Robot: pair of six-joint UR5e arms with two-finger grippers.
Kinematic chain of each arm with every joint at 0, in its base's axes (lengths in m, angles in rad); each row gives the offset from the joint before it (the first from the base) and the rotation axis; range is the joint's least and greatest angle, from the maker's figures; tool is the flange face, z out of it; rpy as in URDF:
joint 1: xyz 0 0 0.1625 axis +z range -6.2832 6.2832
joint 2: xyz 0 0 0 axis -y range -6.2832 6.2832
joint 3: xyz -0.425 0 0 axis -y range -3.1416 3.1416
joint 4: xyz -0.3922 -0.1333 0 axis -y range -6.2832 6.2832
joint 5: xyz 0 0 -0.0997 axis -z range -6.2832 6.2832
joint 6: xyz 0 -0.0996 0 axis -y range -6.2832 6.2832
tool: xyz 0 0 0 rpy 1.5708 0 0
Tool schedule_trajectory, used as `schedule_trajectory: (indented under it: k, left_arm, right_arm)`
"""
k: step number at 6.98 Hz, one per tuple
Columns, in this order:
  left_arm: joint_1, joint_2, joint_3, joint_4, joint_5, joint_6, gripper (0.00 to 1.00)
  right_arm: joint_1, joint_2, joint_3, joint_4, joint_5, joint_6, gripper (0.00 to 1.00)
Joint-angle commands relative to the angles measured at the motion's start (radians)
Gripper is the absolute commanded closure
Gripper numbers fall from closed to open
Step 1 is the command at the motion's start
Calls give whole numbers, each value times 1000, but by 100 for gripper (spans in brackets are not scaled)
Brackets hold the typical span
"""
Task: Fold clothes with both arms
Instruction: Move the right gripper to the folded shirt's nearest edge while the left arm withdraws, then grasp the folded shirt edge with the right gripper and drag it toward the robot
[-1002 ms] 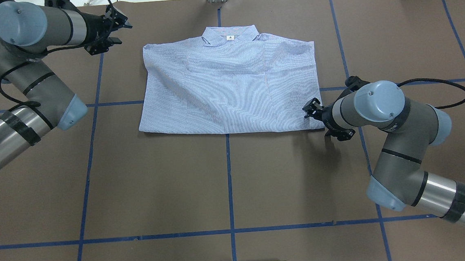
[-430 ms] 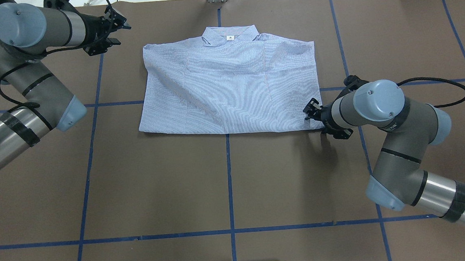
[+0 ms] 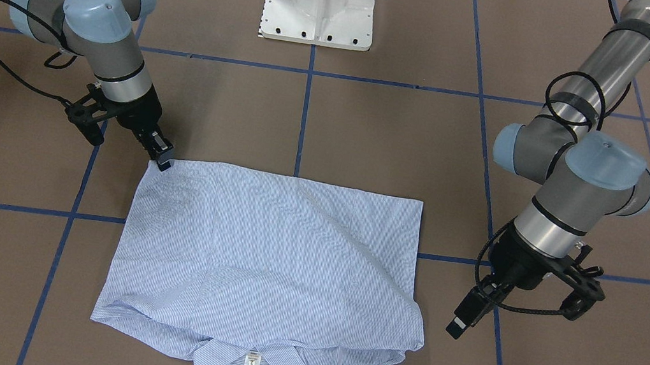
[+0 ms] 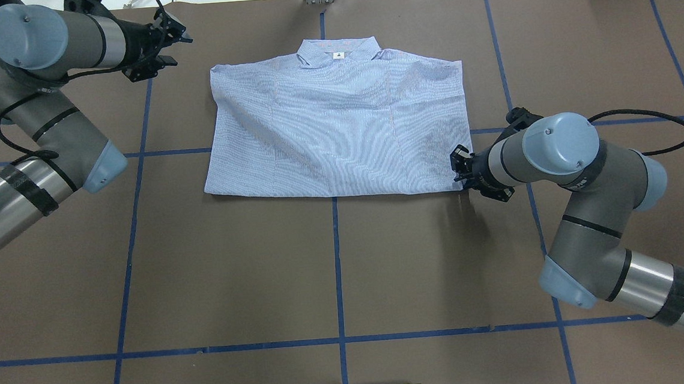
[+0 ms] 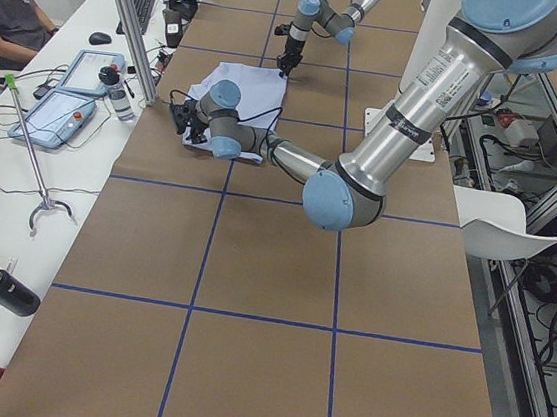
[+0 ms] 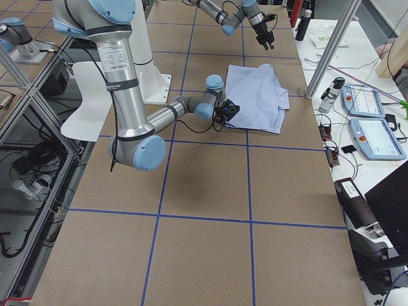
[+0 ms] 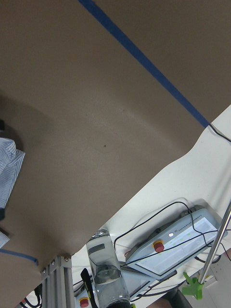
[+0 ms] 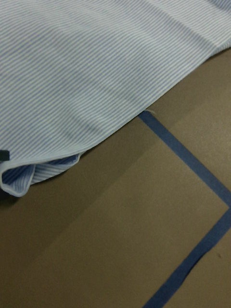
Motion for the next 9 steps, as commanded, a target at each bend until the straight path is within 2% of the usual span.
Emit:
schedule_trajectory:
  k: [1, 2, 3, 4, 5, 6, 8, 9]
  left_arm:
    - [0, 0, -2, 0, 0, -2, 38]
    - [-1, 0, -10, 2, 0, -2, 38]
    - [-2, 1, -17, 2, 0, -2, 38]
    - [-2, 1, -36, 2, -3, -2, 38]
    - [0, 0, -56, 2, -8, -6, 38]
    - [9, -2, -83, 3, -14, -12, 38]
    - [17, 45, -155, 2, -75, -18, 38]
    - [26, 82, -198, 2, -95, -20, 38]
  right_arm:
    - [3, -9, 24, -3, 3, 1, 100]
    - [3, -15, 55, -34, 2, 8, 100]
    - [0, -41, 137, -90, 2, 14, 100]
    - [-61, -99, 271, -193, 3, 14, 100]
    - [-143, -152, 365, -238, 8, 12, 100]
    - [-210, -197, 430, -241, 76, 12, 100]
    - [-270, -230, 469, -240, 370, 14, 100]
    - [-376, -245, 475, -240, 378, 23, 100]
